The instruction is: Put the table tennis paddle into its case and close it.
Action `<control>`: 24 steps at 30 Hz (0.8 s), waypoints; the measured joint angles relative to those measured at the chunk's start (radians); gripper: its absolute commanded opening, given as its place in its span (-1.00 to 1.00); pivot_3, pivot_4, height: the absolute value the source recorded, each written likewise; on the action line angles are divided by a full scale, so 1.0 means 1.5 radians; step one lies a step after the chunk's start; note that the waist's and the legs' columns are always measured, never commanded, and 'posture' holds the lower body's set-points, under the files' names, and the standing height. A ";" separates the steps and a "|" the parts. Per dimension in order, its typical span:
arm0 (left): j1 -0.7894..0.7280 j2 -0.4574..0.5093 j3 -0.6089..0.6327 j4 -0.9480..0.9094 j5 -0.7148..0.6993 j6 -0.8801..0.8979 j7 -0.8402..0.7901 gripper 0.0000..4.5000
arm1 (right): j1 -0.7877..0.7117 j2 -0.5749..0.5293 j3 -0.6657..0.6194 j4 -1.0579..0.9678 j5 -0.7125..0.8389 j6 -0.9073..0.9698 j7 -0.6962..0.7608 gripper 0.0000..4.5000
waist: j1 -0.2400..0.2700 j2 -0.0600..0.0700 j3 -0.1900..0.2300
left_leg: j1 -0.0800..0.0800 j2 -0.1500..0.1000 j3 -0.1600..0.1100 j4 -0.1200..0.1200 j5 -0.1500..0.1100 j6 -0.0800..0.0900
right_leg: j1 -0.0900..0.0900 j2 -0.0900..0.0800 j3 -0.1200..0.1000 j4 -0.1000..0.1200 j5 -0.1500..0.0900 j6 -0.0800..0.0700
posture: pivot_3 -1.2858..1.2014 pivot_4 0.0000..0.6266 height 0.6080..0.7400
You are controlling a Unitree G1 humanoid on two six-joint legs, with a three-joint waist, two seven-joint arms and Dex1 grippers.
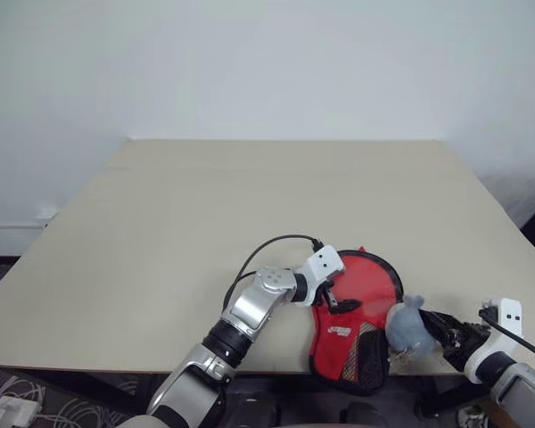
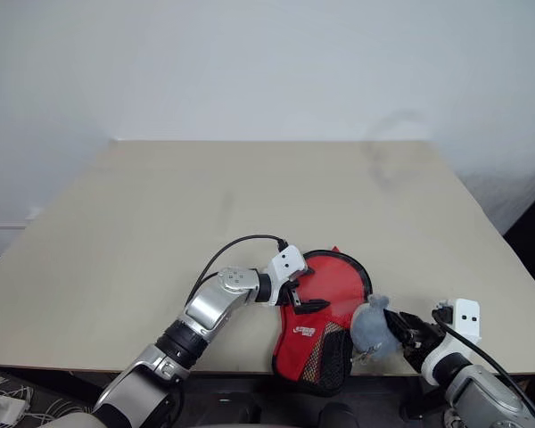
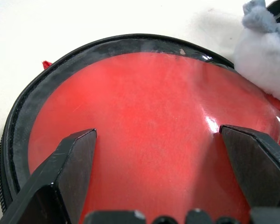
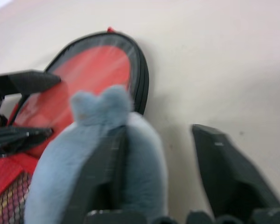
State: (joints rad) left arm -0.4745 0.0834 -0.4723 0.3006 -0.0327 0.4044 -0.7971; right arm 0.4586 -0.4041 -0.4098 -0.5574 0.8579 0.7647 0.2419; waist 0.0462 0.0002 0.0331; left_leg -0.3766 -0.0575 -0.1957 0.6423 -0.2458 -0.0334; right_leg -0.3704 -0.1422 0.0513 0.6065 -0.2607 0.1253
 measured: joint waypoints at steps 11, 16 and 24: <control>0.007 0.002 0.008 0.002 -0.002 -0.017 -0.006 1.00 | -0.038 0.072 -0.052 -0.006 0.035 -0.108 0.009 0.36 | -0.002 0.003 0.000 | 0.000 0.000 0.000 -0.001 0.000 0.000 | 0.000 0.000 0.000 0.000 0.000 0.000 | 0.03 -1.00 1.00; 0.023 -0.007 0.064 0.016 -0.029 -0.044 0.017 1.00 | -0.046 0.082 -0.044 -0.006 0.043 -0.117 0.001 0.36 | -0.009 0.006 0.002 | 0.000 0.000 0.000 -0.002 0.000 0.000 | -0.002 0.000 0.000 0.001 0.000 0.000 | 0.03 -1.00 1.00; 0.038 0.020 0.177 -0.046 -0.182 0.018 -0.063 1.00 | -0.133 0.075 -0.039 -0.003 0.128 -0.120 -0.003 0.36 | -0.013 0.010 0.014 | -0.003 0.000 -0.001 -0.004 0.002 0.003 | -0.007 0.001 0.001 0.004 0.004 -0.002 | 0.03 -1.00 1.00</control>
State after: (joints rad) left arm -0.4178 0.1137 -0.2075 0.2315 -0.3052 0.4315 -0.8916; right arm 0.2598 -0.2909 -0.4687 -0.5625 1.0494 0.5843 0.2378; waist 0.0263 0.0159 0.0547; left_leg -0.3816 -0.0575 -0.1968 0.6358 -0.2425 -0.0287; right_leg -0.3802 -0.1408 0.0533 0.6123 -0.2546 0.1227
